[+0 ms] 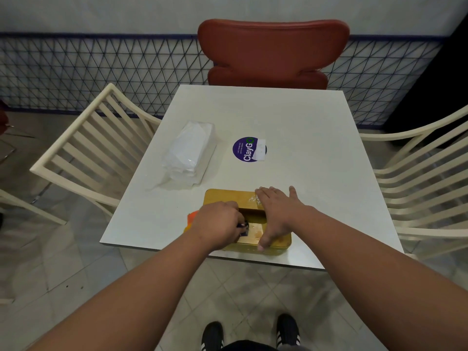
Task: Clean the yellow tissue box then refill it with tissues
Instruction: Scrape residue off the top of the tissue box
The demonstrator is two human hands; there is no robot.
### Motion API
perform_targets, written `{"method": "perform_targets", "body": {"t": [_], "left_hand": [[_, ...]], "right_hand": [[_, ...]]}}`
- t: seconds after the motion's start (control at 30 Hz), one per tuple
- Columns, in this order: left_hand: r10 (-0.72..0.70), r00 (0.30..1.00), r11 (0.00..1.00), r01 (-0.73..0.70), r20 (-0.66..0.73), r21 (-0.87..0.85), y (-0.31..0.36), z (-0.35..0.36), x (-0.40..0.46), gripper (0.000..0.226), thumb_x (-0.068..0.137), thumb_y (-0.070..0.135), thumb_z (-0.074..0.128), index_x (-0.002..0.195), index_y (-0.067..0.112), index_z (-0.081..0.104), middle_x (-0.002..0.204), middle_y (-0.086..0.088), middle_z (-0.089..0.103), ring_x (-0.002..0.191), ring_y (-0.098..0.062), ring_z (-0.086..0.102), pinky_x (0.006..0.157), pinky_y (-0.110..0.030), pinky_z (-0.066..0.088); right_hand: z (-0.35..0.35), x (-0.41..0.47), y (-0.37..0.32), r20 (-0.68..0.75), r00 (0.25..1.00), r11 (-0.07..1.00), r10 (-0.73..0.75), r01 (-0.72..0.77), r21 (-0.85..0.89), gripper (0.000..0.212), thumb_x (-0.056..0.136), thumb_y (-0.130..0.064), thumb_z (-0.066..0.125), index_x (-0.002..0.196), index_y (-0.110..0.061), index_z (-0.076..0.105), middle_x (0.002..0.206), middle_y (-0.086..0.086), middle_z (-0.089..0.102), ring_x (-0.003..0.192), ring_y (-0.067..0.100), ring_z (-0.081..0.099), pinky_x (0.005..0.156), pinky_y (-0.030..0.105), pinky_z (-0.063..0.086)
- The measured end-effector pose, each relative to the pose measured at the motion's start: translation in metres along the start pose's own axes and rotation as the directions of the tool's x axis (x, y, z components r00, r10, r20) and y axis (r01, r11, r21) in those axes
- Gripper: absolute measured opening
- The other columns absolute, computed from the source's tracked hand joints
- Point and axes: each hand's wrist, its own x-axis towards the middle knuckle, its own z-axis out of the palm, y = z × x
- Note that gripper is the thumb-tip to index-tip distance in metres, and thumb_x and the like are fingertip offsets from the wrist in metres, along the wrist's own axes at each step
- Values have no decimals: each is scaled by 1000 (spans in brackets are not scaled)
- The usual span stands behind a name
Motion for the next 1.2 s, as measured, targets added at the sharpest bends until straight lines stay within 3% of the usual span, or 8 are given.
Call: {"method": "perform_targets", "body": {"t": [0.23, 0.4, 0.6, 0.77, 1.0, 1.2], "left_hand": [[-76, 997, 996, 76, 13, -36, -26, 1, -8, 29, 92, 46, 51, 105, 31, 72, 95, 9, 56, 83, -13, 56, 61, -27, 40], [17, 1000, 1000, -17, -9, -23, 1, 4, -1, 29, 92, 46, 51, 107, 31, 71, 98, 8, 57, 85, -13, 55, 62, -28, 42], [-75, 997, 996, 75, 1, -42, -25, 4, -13, 30, 93, 46, 50, 110, 32, 71, 99, 10, 56, 86, -11, 56, 61, -26, 38], [-5, 1000, 999, 6, 13, -34, -16, 6, -14, 30, 93, 47, 51, 110, 31, 70, 101, 10, 57, 86, -11, 55, 64, -28, 42], [-202, 979, 979, 201, -6, -36, -69, -6, 1, 34, 92, 51, 51, 107, 29, 72, 94, 6, 54, 81, -13, 53, 61, -27, 36], [-102, 994, 995, 103, -42, 20, -35, -5, 53, 35, 92, 49, 52, 112, 28, 70, 102, 2, 59, 89, -19, 57, 67, -31, 45]], "right_hand": [[-2, 0, 0, 5, 1000, 1000, -4, 4, 4, 143, 50, -75, 75, 152, -21, -8, 162, 0, -3, 148, 24, -2, 114, 62, -2], [0, 0, 0, -4, 1000, 1000, 0, 0, 2, 144, 48, -75, 75, 152, -21, -8, 162, 0, -3, 148, 24, -2, 113, 62, -1], [0, 1, 1, 5, 1000, 1000, -2, 2, 8, 144, 48, -76, 75, 152, -21, -9, 162, 0, -4, 148, 25, -3, 114, 62, -2], [0, 1, 0, 1, 1000, 1000, -1, 1, -3, 144, 49, -76, 74, 152, -21, -9, 162, 0, -4, 148, 25, -3, 114, 62, -1], [-1, 1, 1, 12, 1000, 1000, 0, 0, 8, 145, 49, -75, 75, 152, -20, -10, 162, 0, -6, 148, 25, -4, 114, 63, -2], [0, 2, 1, 10, 1000, 1000, 3, -3, 8, 145, 47, -75, 75, 152, -20, -8, 162, -1, -3, 148, 24, -2, 114, 63, 0]]}}
